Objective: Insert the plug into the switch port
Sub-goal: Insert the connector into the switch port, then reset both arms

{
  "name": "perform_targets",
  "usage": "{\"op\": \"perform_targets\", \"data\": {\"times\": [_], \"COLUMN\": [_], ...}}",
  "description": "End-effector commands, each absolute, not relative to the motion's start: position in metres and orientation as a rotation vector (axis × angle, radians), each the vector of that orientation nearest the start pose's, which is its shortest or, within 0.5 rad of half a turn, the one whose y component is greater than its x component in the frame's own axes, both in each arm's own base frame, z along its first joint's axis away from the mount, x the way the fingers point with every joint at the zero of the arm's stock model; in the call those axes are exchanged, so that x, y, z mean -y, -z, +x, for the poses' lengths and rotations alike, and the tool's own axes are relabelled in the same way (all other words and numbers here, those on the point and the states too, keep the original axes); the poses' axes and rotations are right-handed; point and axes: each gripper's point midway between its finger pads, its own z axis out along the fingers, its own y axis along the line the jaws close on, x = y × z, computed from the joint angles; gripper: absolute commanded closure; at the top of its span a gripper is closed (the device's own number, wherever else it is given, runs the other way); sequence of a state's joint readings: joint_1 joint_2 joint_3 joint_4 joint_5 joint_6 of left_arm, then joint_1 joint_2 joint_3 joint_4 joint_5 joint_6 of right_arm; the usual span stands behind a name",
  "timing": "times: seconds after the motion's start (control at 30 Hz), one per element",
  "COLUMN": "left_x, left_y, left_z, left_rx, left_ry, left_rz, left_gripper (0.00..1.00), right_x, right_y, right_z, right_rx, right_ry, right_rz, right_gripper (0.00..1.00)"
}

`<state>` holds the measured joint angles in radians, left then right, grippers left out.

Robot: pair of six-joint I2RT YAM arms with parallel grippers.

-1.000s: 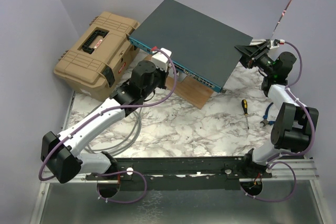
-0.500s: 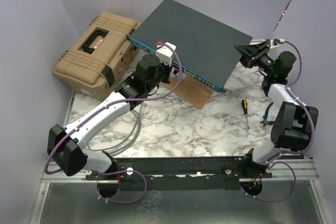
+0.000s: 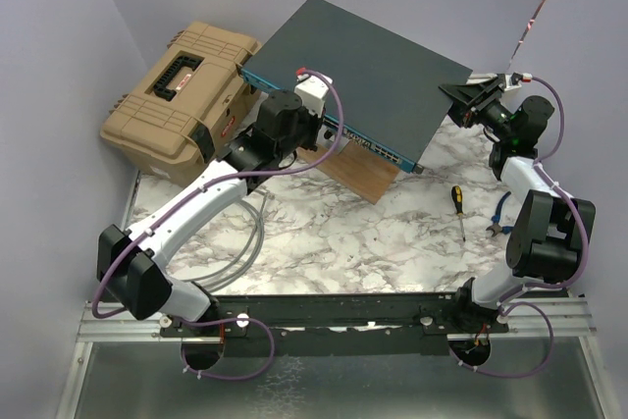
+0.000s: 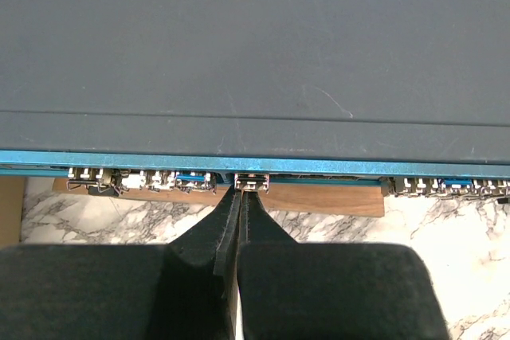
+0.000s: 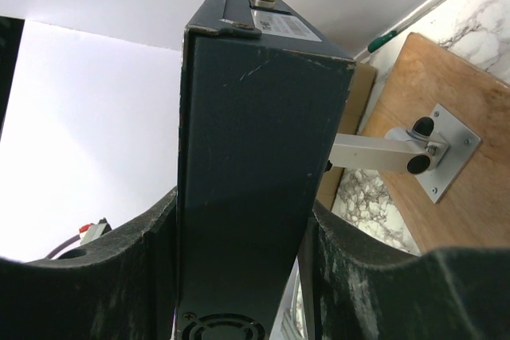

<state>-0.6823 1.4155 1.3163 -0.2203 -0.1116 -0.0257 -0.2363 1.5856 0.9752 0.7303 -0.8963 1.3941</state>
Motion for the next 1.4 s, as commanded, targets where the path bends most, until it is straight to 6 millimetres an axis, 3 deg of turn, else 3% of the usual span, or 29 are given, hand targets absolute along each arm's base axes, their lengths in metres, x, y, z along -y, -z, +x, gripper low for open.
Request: {"op": "perform_targets", "data": {"times": [0.0,0.3,0.53,0.57,0.7,0.83,1.07,1.1,1.13,1.17,1.37], "left_x": [0.286,0.297,0.284,0.280,0.262,0.239,0.180,0.170,0.161,0.152,0.097], "left_y": [-0.348,-0.362,-0.355,-0.350,-0.342,-0.338,-0.327,-0.326,-0.327,-0.329,-0.342], "left_z": [0.379,0.394,0.387,0.383,0.368,0.352,0.325,0.321,0.317,0.312,0.287], "left_rx": [-1.681,-1.702,-1.727,-1.735,-1.752,-1.759,-1.775,-1.779,-1.774,-1.763,-1.716], "left_ry": [0.483,0.554,0.514,0.504,0.471,0.421,0.229,0.195,0.173,0.148,-0.014], "left_rz": [0.447,0.313,0.304,0.305,0.303,0.278,0.215,0.206,0.190,0.167,0.064], "left_gripper": [1.00,1.00,0.97,0.94,0.82,0.71,0.42,0.34,0.07,0.02,0.01], "right_x": [-0.073,-0.072,-0.068,-0.066,-0.055,-0.046,-0.021,-0.015,-0.010,-0.006,0.016], "right_y": [-0.293,-0.285,-0.279,-0.279,-0.277,-0.282,-0.296,-0.298,-0.301,-0.301,-0.303], "right_z": [0.433,0.427,0.428,0.429,0.434,0.437,0.430,0.427,0.424,0.420,0.390], "right_rx": [-1.655,-1.716,-1.731,-1.729,-1.720,-1.710,-1.706,-1.711,-1.712,-1.723,-1.833], "right_ry": [-1.473,-1.379,-1.336,-1.325,-1.293,-1.265,-1.148,-1.117,-1.082,-1.039,-0.720], "right_rz": [0.385,0.369,0.401,0.411,0.450,0.459,0.491,0.497,0.498,0.502,0.516], "right_gripper": [0.96,0.96,0.95,0.92,0.60,0.37,0.11,0.08,0.06,0.04,0.00]}}
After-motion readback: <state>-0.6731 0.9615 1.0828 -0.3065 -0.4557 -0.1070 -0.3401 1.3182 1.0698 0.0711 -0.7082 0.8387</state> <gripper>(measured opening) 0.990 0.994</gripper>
